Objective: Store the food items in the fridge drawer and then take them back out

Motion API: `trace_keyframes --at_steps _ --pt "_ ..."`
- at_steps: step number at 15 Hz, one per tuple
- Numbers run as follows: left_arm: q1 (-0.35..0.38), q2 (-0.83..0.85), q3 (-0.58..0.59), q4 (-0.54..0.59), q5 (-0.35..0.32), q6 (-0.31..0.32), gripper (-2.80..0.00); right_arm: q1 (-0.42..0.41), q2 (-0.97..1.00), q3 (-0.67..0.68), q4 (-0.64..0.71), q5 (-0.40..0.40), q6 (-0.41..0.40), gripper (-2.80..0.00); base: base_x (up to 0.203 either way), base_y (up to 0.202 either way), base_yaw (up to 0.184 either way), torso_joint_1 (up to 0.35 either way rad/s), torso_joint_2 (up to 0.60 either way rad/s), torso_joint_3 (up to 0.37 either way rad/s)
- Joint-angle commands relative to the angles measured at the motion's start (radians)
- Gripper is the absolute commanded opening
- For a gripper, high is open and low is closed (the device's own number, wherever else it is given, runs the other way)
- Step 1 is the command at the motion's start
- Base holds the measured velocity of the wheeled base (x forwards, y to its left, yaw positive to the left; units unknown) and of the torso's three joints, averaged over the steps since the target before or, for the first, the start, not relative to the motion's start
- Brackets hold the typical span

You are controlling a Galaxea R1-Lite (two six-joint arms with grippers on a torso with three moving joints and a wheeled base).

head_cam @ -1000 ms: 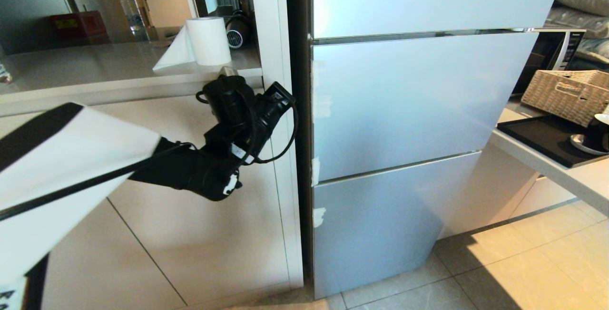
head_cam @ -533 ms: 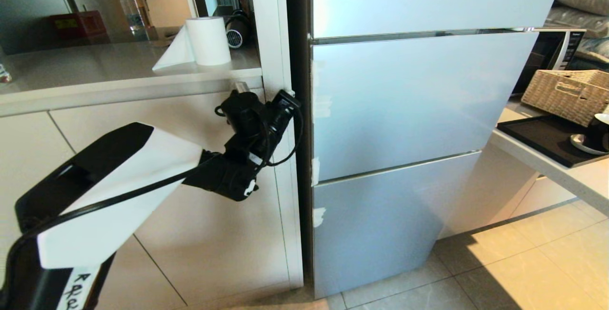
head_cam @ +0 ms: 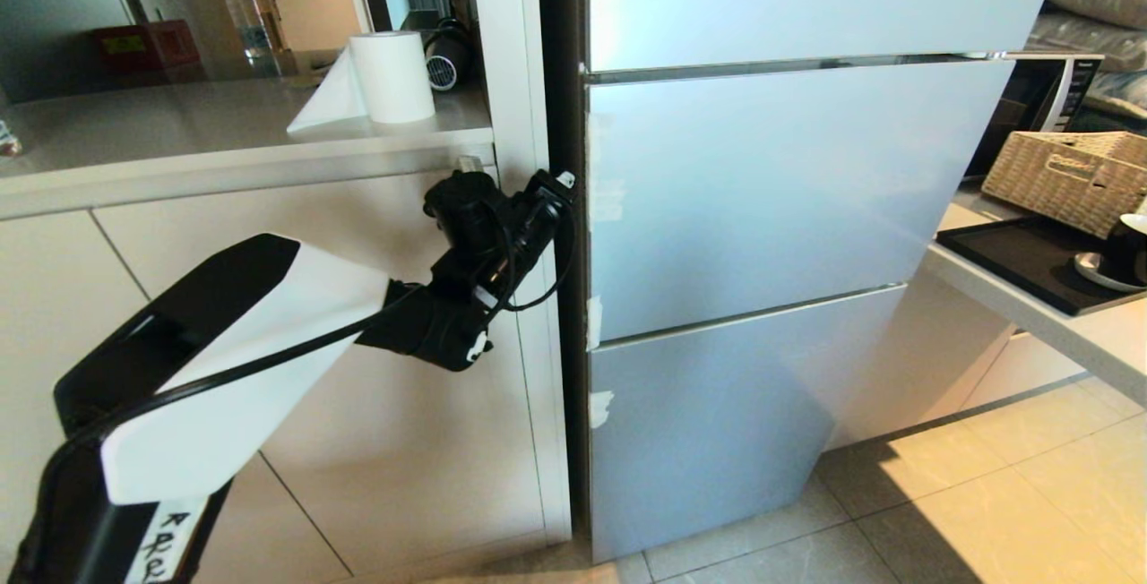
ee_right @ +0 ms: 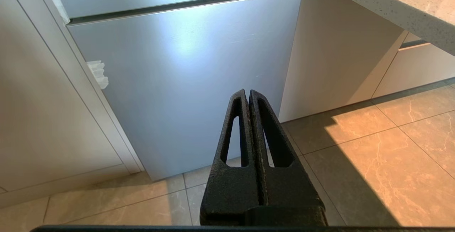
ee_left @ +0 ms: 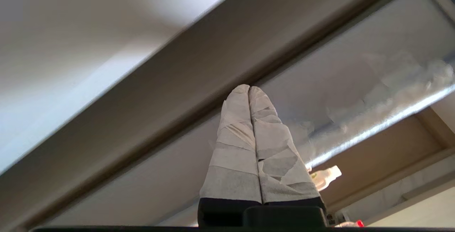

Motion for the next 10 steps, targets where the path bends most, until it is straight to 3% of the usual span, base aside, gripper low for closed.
trace_keyframes --at_steps 1,10 --pt "-0.006 0.008 -0.017 -0.004 0.001 -0.005 -2.80 0.000 0.000 0.001 0.000 0.000 0.000 -2.80 0.000 0.000 0.000 0.000 0.00 0.000" --pt "-0.087 -0.004 0.045 -0.008 0.003 0.001 -2.80 0.000 0.000 0.002 0.000 0.000 0.000 -2.80 0.000 0.000 0.000 0.000 0.00 0.000"
